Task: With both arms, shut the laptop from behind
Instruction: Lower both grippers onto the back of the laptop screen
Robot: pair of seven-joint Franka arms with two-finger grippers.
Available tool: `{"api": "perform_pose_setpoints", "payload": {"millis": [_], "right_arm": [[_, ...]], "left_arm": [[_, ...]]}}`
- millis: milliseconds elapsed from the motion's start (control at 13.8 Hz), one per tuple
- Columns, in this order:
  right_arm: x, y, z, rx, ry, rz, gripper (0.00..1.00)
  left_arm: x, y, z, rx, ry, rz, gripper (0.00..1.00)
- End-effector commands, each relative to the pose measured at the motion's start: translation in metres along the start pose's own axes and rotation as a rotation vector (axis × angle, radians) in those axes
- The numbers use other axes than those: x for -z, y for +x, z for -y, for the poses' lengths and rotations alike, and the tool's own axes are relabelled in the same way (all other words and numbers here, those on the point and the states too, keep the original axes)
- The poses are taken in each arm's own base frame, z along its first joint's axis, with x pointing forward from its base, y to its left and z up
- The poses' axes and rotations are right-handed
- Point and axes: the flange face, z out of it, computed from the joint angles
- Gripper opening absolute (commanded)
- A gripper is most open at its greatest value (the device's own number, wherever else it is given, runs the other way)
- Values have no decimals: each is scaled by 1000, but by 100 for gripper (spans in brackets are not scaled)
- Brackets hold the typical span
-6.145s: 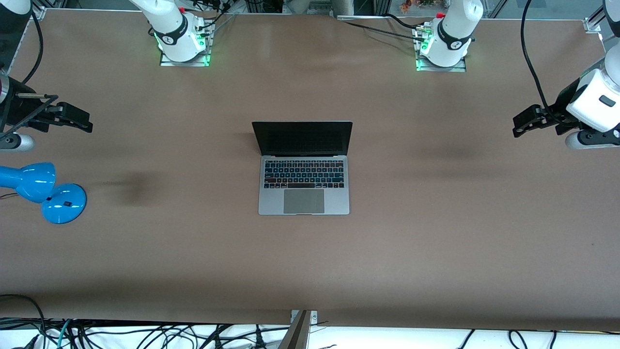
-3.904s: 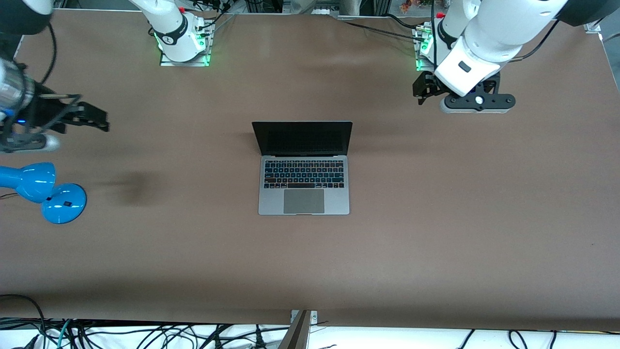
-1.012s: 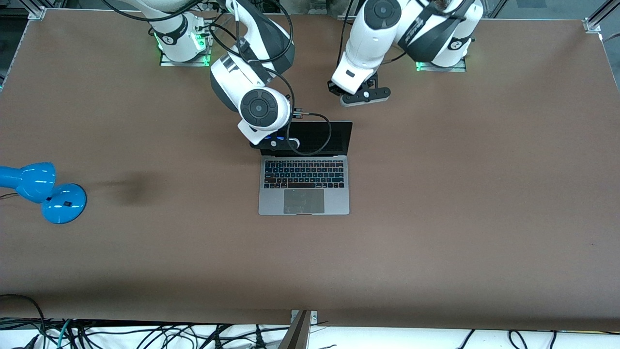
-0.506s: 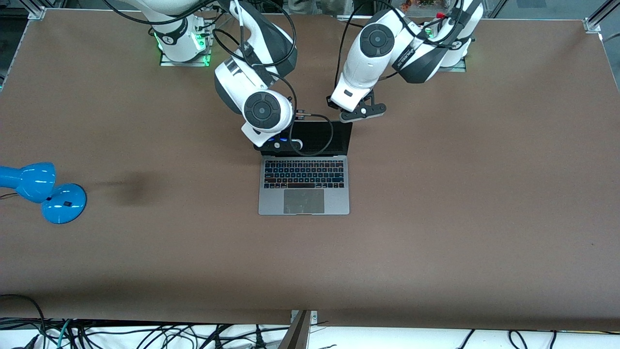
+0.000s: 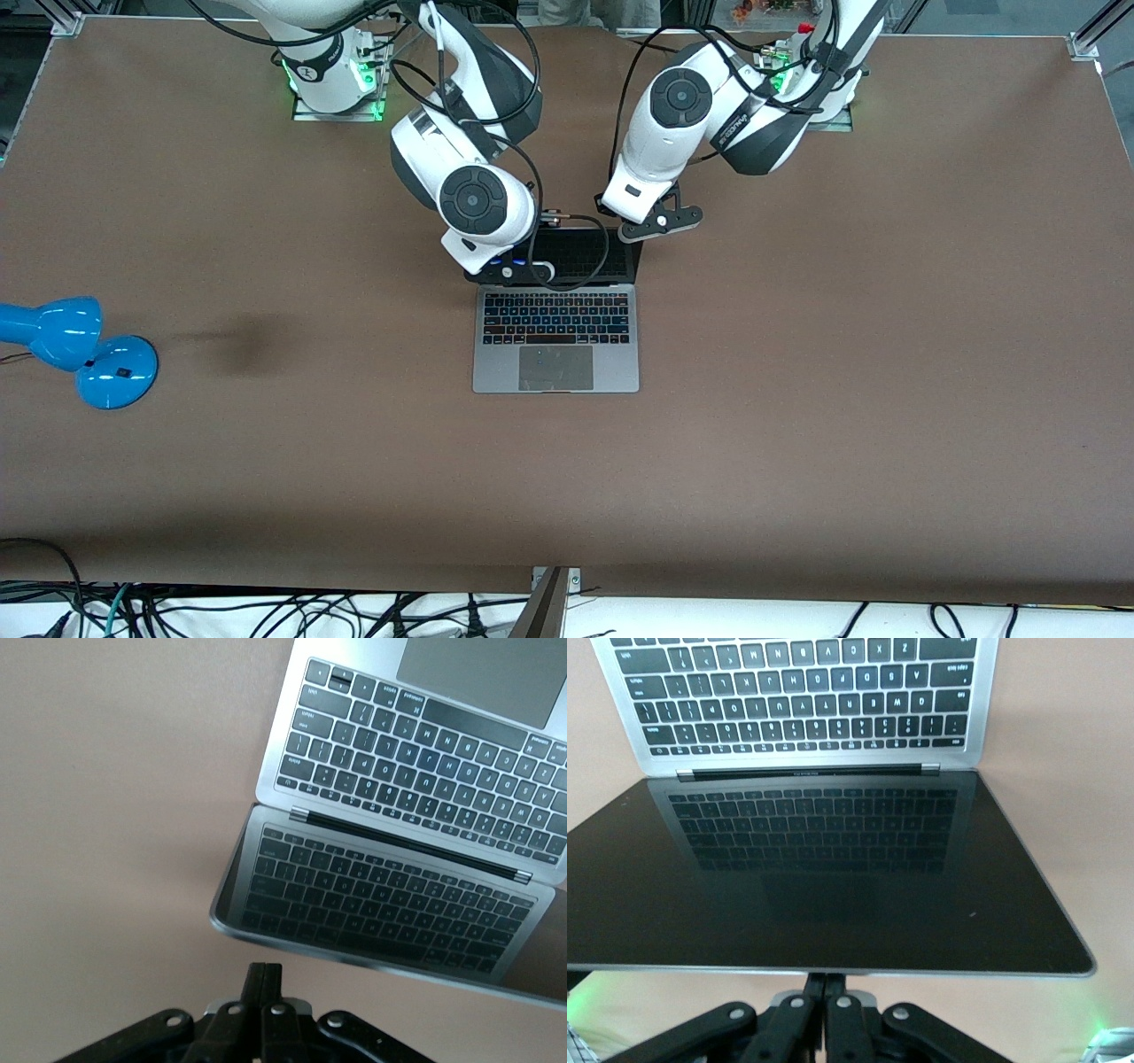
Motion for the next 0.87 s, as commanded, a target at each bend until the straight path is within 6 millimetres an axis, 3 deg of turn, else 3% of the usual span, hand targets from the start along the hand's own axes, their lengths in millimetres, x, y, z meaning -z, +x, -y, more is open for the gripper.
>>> {"api": "perform_pose_setpoints", "payload": {"millis": [0,217,795], "right_arm": [[-3,7,-1,18,8,-39,5],[-3,14,-5,17,14,-50,5],[6,32,-14,46,33,-132,5]], "left_arm": [[-1,13,-11,2,2,-15,0],[-3,19,-11,-2,12,-21,0],[3,65,-16,4,32,-53,0]]}}
